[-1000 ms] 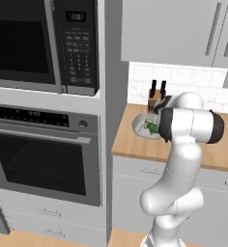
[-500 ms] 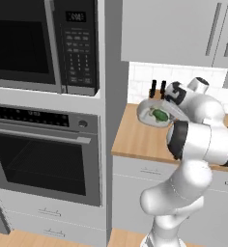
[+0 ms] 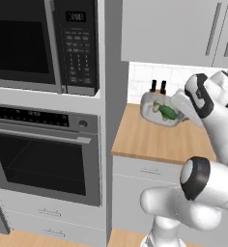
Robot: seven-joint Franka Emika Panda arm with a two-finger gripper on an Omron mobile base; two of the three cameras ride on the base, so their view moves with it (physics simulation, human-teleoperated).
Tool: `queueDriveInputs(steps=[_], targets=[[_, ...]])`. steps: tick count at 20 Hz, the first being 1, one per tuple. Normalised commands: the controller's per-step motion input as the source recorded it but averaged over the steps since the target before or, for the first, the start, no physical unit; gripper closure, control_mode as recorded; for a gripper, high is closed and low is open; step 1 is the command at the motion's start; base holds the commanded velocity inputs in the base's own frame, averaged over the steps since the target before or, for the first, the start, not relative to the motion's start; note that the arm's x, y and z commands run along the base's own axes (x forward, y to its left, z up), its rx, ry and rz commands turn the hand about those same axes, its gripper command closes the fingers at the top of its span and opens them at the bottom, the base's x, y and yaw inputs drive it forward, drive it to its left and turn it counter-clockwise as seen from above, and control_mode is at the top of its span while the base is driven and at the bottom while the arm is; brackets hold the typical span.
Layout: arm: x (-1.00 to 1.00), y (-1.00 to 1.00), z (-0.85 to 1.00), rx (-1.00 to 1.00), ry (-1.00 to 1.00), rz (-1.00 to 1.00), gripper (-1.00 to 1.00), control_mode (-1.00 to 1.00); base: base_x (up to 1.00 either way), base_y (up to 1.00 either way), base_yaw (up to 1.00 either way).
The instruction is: Take the meat container that has the shrimp and place it on the second highest rack of the freezer. Then take the vegetable container that has the broccoli and mushroom and place it on the highest rack of the freezer.
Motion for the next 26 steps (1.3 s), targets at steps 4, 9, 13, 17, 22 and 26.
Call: queueDriveInputs(steps=[4,9,13,17,22,26], targets=[[-0.94,0.29,0.63,-0.01,0.00,0.01,1.00,-1.00,0.00,0.00,0.00],[-0.96,0.31,0.47,0.00,-0.01,0.00,1.00,-1.00,0.00,0.00,0.00],[-0.90,0.19,0.46,0.00,-0.08,0.00,1.00,-1.00,0.00,0.00,0.00],[0.00,0.00,0.00,0.00,0.00,0.00,1.00,1.00,-0.38,0.01,0.00],[0.00,0.00,0.00,0.00,0.00,0.00,1.00,1.00,-0.54,0.01,0.05],[0.00,0.00,0.00,0.00,0.00,0.00,1.00,1.00,-0.23,0.06,0.37]])
